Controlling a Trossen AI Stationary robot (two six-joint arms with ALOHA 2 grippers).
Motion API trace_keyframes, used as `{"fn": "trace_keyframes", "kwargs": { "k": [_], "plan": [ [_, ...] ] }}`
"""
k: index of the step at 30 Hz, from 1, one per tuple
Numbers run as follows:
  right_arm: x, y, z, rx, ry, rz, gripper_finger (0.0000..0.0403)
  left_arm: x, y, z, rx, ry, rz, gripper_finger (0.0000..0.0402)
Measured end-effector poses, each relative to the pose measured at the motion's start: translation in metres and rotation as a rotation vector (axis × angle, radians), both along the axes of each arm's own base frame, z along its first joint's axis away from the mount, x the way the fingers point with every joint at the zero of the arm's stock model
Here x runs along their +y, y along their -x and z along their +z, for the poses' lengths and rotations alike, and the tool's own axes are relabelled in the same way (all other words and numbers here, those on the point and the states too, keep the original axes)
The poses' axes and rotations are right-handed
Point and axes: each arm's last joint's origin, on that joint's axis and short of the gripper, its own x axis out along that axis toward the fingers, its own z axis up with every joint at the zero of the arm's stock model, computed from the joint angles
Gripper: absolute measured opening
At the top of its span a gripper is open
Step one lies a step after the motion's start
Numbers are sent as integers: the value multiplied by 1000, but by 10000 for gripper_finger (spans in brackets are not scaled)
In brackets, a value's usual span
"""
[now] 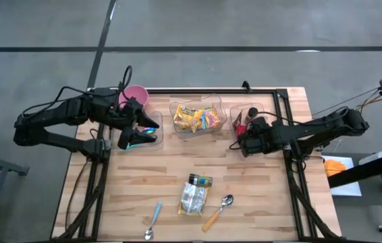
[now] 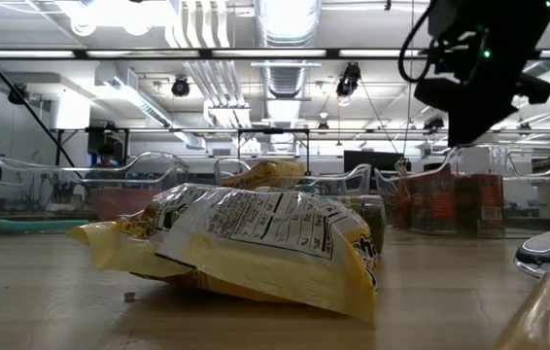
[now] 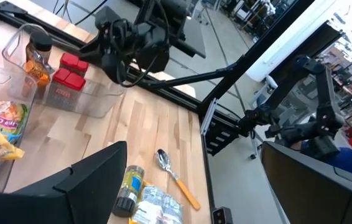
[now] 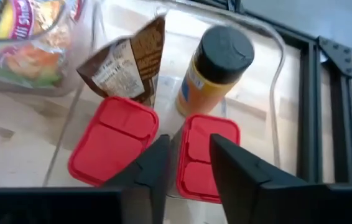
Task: Pick & Place Food Item
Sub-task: Put the yellow spoon into the left transparent bin
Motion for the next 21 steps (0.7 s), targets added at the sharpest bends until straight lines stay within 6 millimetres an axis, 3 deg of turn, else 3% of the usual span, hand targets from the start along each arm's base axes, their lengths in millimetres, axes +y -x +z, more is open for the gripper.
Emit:
{"fn": "trace_keyframes", "kwargs": {
  "k": [10,21],
  "plan": [
    [12,-11,46,21,-16,182,16,0,0,-1,-3,-61,-4,375],
    [53,-23,90,-6,-203,645,13,4,-4,-9,82,-75,91,375]
  ]
}}
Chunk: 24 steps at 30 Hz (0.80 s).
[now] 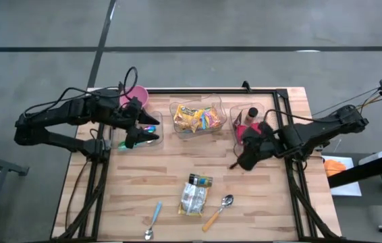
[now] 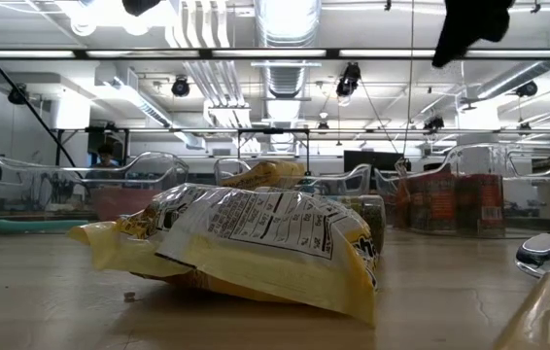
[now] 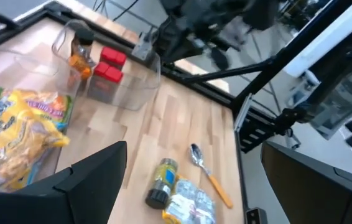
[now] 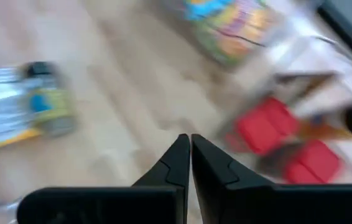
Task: Pick & Place Food Item
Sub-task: Put the yellow spoon into the left transparent bin
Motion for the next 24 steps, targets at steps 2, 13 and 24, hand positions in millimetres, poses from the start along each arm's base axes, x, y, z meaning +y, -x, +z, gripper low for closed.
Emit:
{"fn": "trace_keyframes", "kwargs": {
  "k": [2,13,24],
  "plan": [
    [9,-3,5,-42,-39,84,13,0,-3,-3,20,14,3,375],
    [53,-33,-8,-9,-80,352,13,0,-30,-32,212,50,-101,375],
    [97,-99,-43,240,-174,704,13,0,-38,-45,297,83,-150,375]
  ]
}}
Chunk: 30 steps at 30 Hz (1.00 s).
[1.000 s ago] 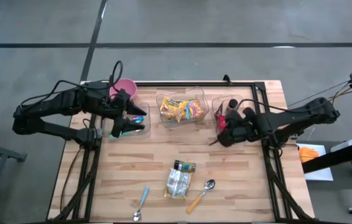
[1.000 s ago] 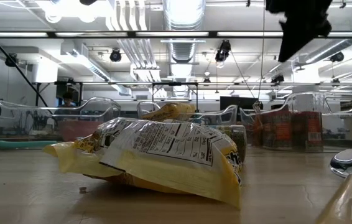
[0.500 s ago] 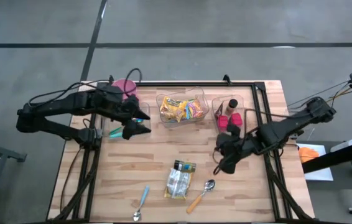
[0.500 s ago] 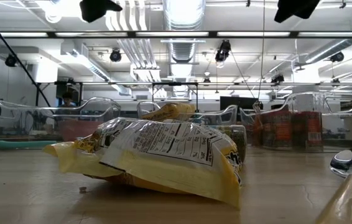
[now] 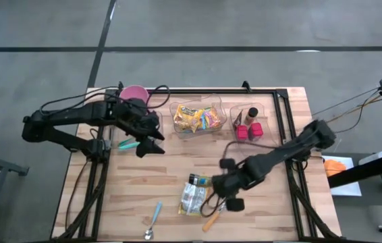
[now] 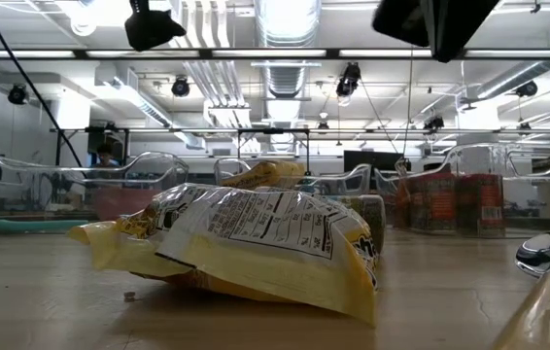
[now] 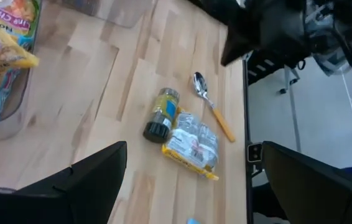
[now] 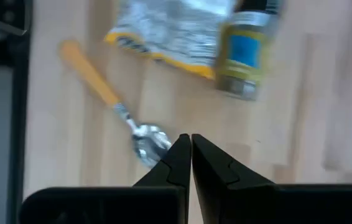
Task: Pick & Place Food Item
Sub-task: Put the yellow spoon into the left transparent bin
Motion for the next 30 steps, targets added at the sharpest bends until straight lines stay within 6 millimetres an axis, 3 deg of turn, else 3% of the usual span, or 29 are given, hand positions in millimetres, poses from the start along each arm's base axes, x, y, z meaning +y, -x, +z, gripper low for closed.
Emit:
{"fn": "trace_keyframes", "kwargs": {
  "k": [6,12,19,23,30],
  "plan": [
    [23,-26,-8,99,42,109,13,-1,8,0,6,-9,-6,375],
    [23,-39,1,113,221,-161,13,-1,12,-7,26,-5,0,375],
    [16,-50,28,-5,92,-262,19,-1,14,-16,51,0,2,375],
    [10,-54,39,-82,48,-311,68,-1,14,-18,50,1,1,375],
    [1,-58,35,-141,87,-469,196,-1,21,-12,22,-23,19,375]
  ]
}}
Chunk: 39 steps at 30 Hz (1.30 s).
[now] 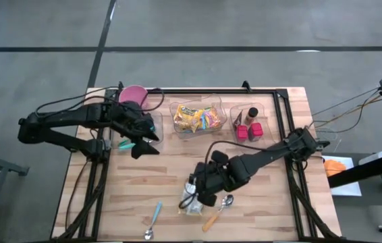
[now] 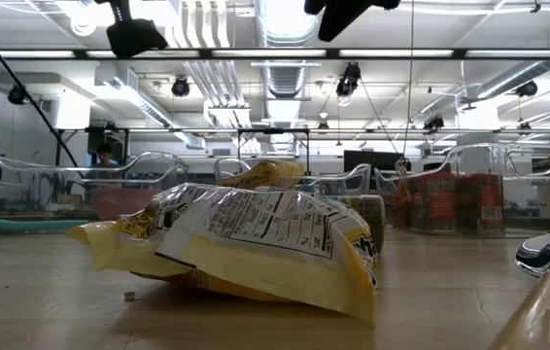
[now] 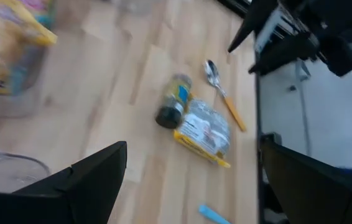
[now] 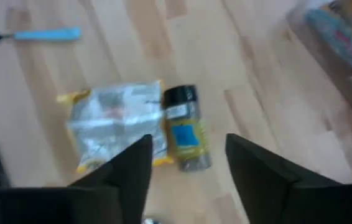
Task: Pick & Place Food Item
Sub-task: Put the yellow spoon into the left transparent bin
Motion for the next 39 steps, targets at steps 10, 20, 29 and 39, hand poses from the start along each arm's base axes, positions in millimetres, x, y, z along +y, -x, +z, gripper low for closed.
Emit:
{"fn": "trace_keyframes", "kwargs": {
  "k": [10,20,29,39],
  "plan": [
    [-20,-18,-8,-41,-31,-26,255,-1,19,21,-359,-106,65,375],
    [-62,-39,-36,-33,-189,-49,256,-3,45,16,-408,-90,88,375],
    [-87,-42,-46,33,-280,-52,256,-4,54,11,-367,-87,87,375],
    [-65,-23,-63,182,-246,70,256,-4,55,9,-348,-89,84,375]
  ]
}}
